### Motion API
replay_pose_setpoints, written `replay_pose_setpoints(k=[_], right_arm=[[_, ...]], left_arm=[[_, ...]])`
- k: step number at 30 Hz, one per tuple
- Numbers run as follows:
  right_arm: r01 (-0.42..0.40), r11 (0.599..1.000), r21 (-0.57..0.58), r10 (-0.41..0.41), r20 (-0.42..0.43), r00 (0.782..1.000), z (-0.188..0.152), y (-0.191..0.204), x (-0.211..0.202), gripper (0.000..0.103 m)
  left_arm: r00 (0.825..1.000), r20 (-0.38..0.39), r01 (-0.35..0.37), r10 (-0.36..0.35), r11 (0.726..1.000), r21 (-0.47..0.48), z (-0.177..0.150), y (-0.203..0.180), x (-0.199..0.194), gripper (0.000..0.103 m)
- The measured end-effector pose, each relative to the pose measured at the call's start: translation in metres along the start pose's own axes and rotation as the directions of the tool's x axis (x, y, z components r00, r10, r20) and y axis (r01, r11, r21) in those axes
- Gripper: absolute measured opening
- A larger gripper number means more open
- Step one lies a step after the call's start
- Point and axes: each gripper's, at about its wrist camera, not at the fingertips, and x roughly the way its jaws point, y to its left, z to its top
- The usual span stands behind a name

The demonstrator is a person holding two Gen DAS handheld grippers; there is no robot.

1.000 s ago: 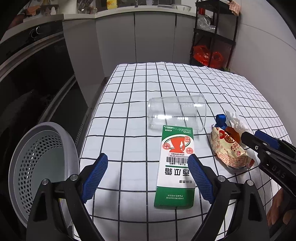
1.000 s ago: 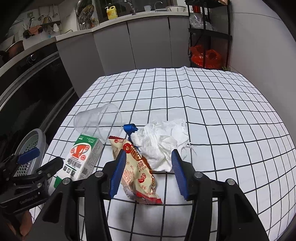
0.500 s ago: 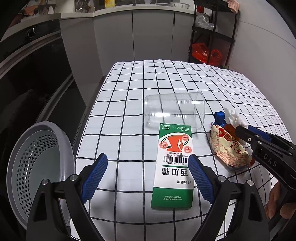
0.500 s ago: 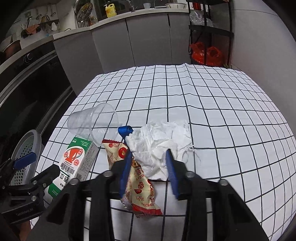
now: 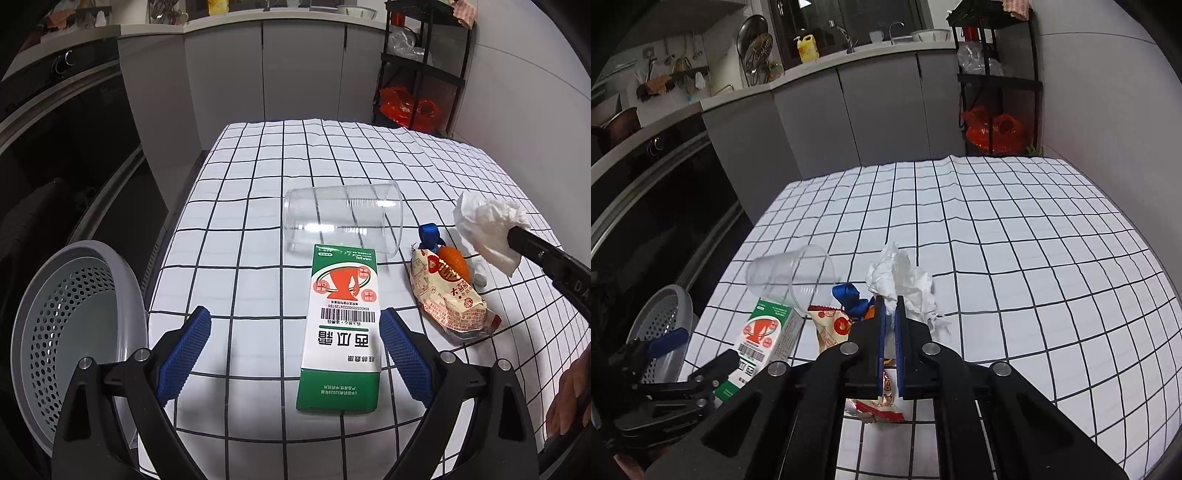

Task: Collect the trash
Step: 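Grasp the white tissues with the right tool while the left tool grasps the green milk carton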

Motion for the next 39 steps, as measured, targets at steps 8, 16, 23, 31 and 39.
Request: replay_pose_setpoints(k=[8, 16, 23, 31, 39], right_arm=[[-0.01, 1.0, 0.005, 0.01, 0.003, 1.0, 0.0, 0.001, -0.006, 0.005], [-0.017, 1.0, 0.006, 0.017, -0.001, 1.0, -0.001, 0.001, -0.005, 0.005], [-0.02, 1.0, 0.008, 0.021, -0.004, 1.0, -0.002, 0.001, -0.006, 0.005], [-0.021, 1.0, 0.005, 0.021, -0.005, 1.0, -0.002, 0.001, -0.006, 0.005], [-0.026, 1.0, 0.006, 0.026, 0.007, 1.0, -0.001, 0.0, -0.011, 0.005]], left_arm=[[1.0, -0.027, -0.002, 0.002, 1.0, 0.018, -0.002, -0.006, 0.011, 0.092], [0.997, -0.07, 0.009, -0.008, 1.0, 0.022, 0.0, -0.014, 0.03, 0.093], [0.996, -0.087, 0.011, -0.009, 1.0, 0.022, 0.0, -0.016, 0.04, 0.085], [0.996, -0.092, 0.02, -0.016, 0.999, 0.044, -0.003, -0.021, 0.04, 0.052], [0.998, -0.052, 0.027, -0.025, 0.999, 0.042, -0.001, -0.017, 0.022, 0.051]])
